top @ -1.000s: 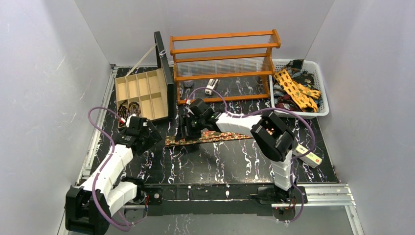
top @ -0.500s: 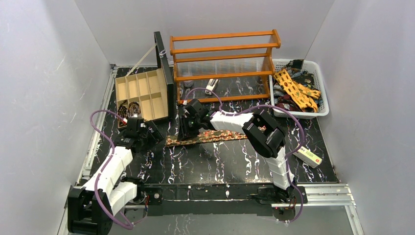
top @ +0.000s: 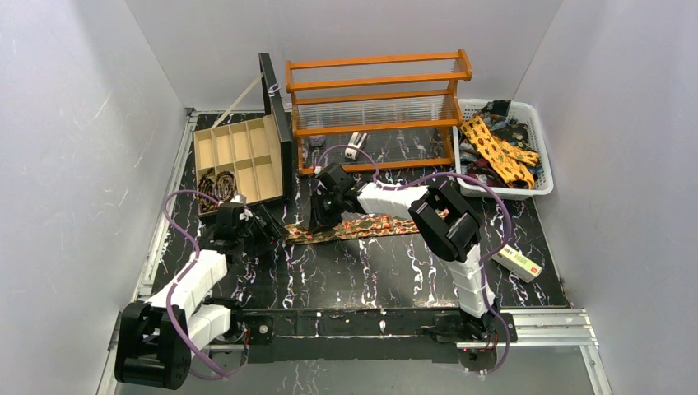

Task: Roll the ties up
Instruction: Roll the tie at the center of the board.

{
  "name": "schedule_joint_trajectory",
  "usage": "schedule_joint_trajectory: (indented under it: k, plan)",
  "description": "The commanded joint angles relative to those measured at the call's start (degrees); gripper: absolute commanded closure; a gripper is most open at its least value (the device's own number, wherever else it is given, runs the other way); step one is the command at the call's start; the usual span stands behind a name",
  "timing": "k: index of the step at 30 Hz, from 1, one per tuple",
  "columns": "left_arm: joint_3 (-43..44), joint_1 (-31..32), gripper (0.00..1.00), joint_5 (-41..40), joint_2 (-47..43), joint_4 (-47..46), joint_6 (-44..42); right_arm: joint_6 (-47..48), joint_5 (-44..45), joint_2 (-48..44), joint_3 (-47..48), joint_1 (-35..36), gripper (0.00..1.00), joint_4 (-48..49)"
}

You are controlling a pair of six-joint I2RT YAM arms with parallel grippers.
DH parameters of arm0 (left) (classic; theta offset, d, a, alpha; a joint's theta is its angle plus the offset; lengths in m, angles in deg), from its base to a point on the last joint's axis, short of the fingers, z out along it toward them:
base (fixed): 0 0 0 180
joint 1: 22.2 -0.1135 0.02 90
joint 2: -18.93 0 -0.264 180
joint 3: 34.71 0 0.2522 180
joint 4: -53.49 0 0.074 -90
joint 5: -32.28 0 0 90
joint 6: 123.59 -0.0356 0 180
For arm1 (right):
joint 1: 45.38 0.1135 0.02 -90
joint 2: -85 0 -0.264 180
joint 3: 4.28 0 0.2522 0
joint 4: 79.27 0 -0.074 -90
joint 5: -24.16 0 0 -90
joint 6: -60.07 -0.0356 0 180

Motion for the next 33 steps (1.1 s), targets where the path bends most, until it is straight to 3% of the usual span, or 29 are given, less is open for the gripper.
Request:
schedule_joint_trajectory:
  k: [1, 12, 25, 33]
  plan:
    - [-2.49, -0.5, 0.27, 4.63, 0.1, -6.09, -0.14, 1.87, -0.44, 1.88, 1.0, -0.68, 0.75, -2.81]
    - [-2.9, -0.58, 0.3, 6.86, 3.53, -12.8, -0.25, 2.16, -5.58, 1.69, 0.92, -0.58, 0.68, -0.99]
    - [-9.3, -0.59, 0.71, 9.98, 5.14, -22.29, 0.85, 1.51, -6.63, 1.03, 0.06, -0.56, 0.64, -1.95]
    - [-7.22, -0.58, 0.72, 7.16, 5.88, -17.83, -3.61, 3.72, -3.69, -2.96, 3.87, -0.64, 0.53, -5.68]
